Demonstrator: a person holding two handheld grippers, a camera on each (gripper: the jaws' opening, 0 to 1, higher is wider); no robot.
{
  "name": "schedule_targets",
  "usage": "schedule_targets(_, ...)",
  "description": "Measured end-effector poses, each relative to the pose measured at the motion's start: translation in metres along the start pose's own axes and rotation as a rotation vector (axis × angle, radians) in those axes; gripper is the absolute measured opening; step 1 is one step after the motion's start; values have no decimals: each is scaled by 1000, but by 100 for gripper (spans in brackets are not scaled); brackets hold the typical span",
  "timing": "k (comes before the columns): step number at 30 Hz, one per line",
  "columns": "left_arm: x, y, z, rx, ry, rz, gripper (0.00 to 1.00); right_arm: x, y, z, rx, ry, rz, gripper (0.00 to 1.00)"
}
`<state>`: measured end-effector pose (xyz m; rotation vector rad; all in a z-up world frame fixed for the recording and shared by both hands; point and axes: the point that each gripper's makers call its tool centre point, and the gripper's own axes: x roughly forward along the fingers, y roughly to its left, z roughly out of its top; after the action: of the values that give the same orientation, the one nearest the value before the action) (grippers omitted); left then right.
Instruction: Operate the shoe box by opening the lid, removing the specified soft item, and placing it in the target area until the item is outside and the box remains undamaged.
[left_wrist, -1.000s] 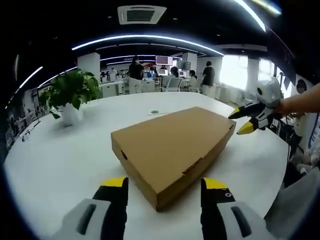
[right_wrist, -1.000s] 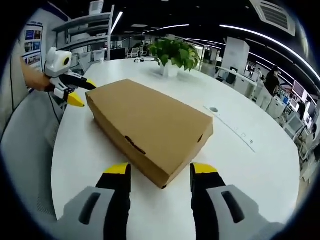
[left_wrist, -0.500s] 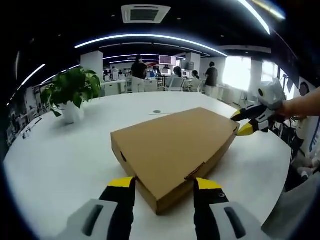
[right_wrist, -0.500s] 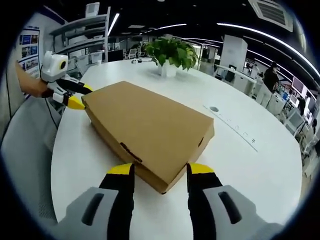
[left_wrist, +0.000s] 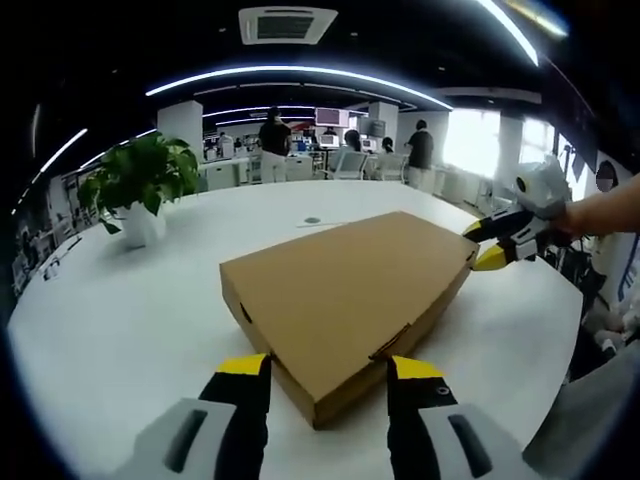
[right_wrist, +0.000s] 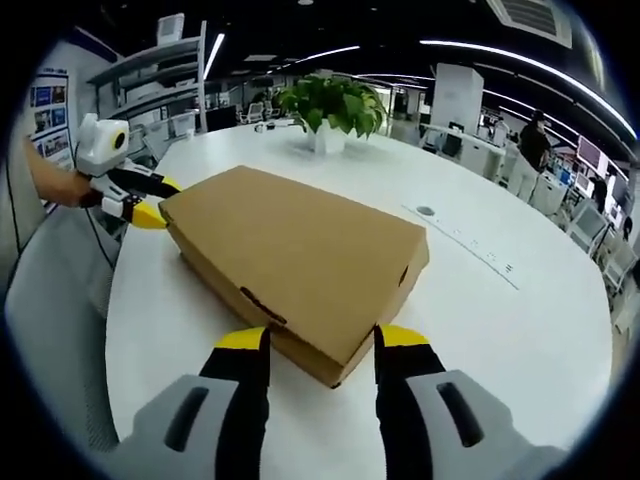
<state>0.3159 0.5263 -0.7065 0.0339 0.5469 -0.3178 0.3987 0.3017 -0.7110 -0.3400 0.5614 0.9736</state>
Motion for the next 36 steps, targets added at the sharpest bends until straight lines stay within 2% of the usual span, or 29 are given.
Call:
schedule_targets(26, -6, 39, -2, 67, 56, -89, 47, 9, 42, 8, 76, -4, -111, 37)
schedule_targets(36, -12, 55, -5, 109, 88, -149, 46, 9, 63, 11, 113, -13, -132, 36)
